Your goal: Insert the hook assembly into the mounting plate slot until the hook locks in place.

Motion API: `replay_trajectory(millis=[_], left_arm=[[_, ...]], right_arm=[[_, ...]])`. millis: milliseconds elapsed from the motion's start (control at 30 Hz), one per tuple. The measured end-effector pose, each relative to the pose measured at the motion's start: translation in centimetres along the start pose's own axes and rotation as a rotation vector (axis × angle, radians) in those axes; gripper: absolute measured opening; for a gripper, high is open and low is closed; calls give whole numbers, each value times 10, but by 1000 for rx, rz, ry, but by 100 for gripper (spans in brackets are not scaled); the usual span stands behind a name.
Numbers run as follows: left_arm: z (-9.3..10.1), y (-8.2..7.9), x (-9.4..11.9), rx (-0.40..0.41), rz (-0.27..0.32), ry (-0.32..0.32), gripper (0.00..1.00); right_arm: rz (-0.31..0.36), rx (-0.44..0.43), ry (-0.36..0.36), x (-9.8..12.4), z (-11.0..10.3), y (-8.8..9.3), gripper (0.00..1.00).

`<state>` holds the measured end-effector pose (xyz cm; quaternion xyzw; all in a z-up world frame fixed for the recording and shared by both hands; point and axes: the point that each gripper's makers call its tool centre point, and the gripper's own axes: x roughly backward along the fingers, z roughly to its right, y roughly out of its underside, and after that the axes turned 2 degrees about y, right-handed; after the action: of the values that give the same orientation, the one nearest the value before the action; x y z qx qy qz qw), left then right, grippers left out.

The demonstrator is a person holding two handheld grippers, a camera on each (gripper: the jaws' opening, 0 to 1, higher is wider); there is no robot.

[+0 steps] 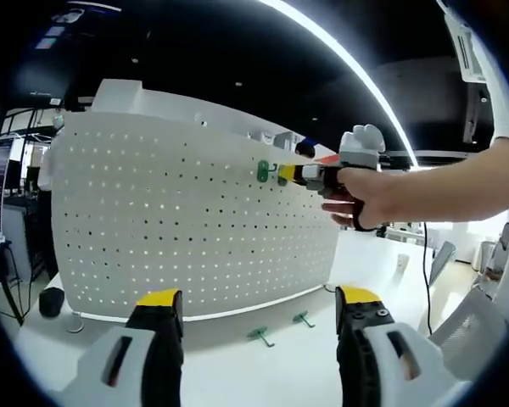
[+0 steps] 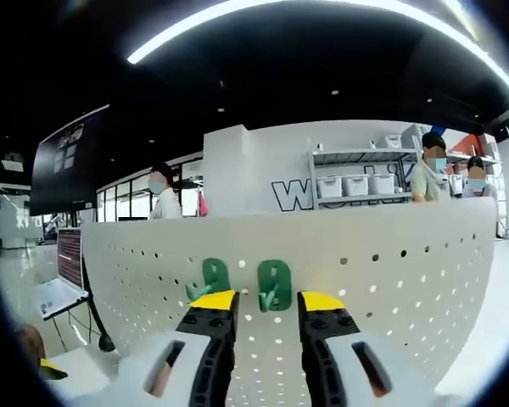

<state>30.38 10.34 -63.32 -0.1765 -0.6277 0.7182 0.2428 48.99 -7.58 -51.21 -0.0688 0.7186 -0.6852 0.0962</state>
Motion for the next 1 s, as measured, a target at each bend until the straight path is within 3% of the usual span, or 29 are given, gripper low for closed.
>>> replay_trajectory(millis=[100, 267, 633, 1000], left_arm=[[1, 1, 0, 1, -2, 4, 76], [2, 0, -1, -1, 0, 5, 76], [-1, -4, -1, -8, 5, 1, 77], [1, -5, -2, -13, 4, 10, 76]], right_arm=[[-1, -13, -53, 2, -6, 4, 47], [-1, -30, -74, 6, -6, 10, 63], [2, -36, -101, 10, -8, 9, 64], [37, -40, -237, 27, -12, 7, 64]])
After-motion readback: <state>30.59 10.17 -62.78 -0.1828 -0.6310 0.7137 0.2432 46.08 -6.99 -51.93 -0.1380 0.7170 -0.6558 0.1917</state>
